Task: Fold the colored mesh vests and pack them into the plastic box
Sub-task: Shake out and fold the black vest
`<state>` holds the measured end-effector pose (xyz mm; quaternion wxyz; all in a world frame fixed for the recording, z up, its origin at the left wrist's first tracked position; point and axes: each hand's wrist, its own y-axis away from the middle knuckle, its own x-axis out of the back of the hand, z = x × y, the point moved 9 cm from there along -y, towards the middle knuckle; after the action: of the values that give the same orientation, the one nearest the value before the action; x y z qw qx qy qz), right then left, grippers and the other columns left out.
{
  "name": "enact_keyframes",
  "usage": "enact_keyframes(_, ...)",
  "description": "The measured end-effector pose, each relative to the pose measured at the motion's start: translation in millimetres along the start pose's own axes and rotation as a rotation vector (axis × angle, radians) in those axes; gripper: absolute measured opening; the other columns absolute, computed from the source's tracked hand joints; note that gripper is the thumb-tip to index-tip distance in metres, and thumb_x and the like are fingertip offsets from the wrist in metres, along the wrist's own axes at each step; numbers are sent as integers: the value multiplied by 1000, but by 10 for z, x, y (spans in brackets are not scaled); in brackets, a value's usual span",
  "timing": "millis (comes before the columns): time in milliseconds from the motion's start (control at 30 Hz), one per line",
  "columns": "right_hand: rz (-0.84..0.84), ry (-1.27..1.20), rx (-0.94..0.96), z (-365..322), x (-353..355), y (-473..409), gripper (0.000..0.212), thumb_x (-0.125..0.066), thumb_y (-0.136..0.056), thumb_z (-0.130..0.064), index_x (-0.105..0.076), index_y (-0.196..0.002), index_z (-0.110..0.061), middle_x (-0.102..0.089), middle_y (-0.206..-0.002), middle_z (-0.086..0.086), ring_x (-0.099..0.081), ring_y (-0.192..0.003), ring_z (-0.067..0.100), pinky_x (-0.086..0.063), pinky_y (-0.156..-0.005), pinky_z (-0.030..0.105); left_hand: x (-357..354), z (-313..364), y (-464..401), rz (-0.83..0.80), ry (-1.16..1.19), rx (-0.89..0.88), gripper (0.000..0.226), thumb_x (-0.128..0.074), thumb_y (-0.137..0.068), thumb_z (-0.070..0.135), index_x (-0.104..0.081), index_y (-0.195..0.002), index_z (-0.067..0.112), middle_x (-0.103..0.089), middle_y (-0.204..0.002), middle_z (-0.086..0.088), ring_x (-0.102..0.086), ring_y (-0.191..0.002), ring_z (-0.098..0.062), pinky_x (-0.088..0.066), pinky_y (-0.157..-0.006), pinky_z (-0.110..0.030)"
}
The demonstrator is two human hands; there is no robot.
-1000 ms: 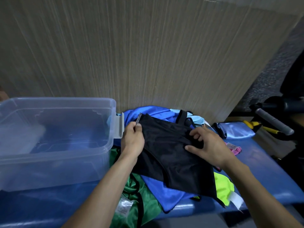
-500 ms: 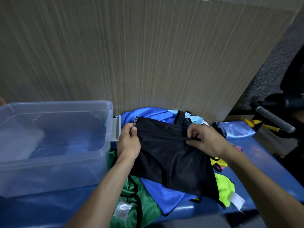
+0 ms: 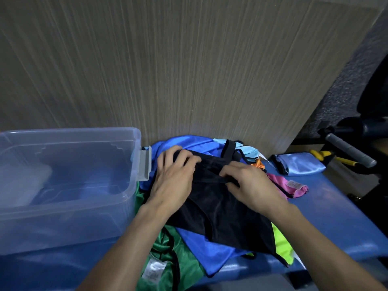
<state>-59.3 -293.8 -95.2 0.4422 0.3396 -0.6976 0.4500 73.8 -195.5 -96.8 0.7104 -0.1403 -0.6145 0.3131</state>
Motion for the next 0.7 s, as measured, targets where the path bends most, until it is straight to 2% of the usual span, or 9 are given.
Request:
enact_keyframes(67, 43, 87, 27, -24, 15, 58, 29, -62, -81, -15, -60, -106, -29, -62, -102, -9, -66, -87, 25, -55, -64, 43, -2, -24, 13, 33, -35, -17, 22, -73, -89, 17, -68, -108, 28, -60, -108, 9, -44, -114, -25, -29, -103, -41)
enact_keyframes(167, 79, 158, 32, -11, 11, 151, 27, -56, -84, -25, -65, -109, -27, -66, -105, -8, -69, -87, 25, -56, -59, 43, 22, -15, 40, 67, -63, -45, 19, -77, -85, 19, -65, -96, 29, -57, -98, 10, -44, -104, -23, -29, -99, -40)
enact_keyframes(233, 71, 162, 12, 17, -15, 193, 27, -50, -89, -34, -67, -108, -26, -69, -111, -10, -71, -93, 23, -58, -64, 42, 23, -22, 44, 61, -64, -49, 20, -77, -85, 19, -61, -92, 27, -58, -94, 11, -45, -105, -23, -28, -100, -40)
enact_keyframes(333, 134, 167, -25, 38, 47, 243, 38, -48, -97, -48, -74, -109, -24, -72, -123, -6, -71, -105, 21, -61, -79, 38, -6, -48, 31, 11, -74, -12, 21, -73, -88, 18, -54, -92, 25, -63, -94, 12, -48, -119, -26, -26, -111, -46)
enact_keyframes(400, 192, 178, -36, 27, 122, 248, 39, -47, -100, -48, -76, -109, -23, -72, -123, -4, -70, -107, 21, -59, -83, 38, -33, -55, 23, -14, -81, 16, 18, -69, -90, 16, -52, -94, 23, -65, -96, 9, -46, -130, -31, -20, -117, -51)
enact_keyframes(467, 227, 162, -63, 45, 179, 208, 27, -53, -101, -37, -74, -109, -22, -73, -116, -6, -70, -102, 21, -59, -79, 38, -67, -71, 24, -29, -87, 51, 17, -65, -93, 14, -51, -97, 23, -65, -102, 7, -42, -138, -35, -10, -122, -50)
enact_keyframes(567, 226, 199, -112, 144, 202, 69, 16, -69, -93, -24, -73, -108, -21, -73, -107, -6, -71, -94, 25, -58, -69, 39, -98, -76, 26, -54, -92, 81, 17, -62, -95, 12, -52, -104, 22, -60, -133, 5, -31, -148, -38, -5, -125, -52)
enact_keyframes(633, 172, 241, -133, 214, 159, -45, 23, -76, -86, -29, -72, -108, -21, -72, -103, -4, -70, -91, 28, -57, -67, 40, -120, -74, 29, -75, -75, 91, 13, -58, -98, 13, -53, -106, 22, -56, -142, 3, -25, -151, -38, -5, -125, -54)
enact_keyframes(700, 127, 296, -151, 265, 119, -136, 30, -76, -84, -38, -70, -109, -23, -70, -102, -3, -68, -90, 29, -56, -68, 43, -136, -70, 23, -88, -65, 97, 11, -56, -99, 14, -53, -106, 21, -57, -141, 3, -25, -151, -39, -6, -125, -55)
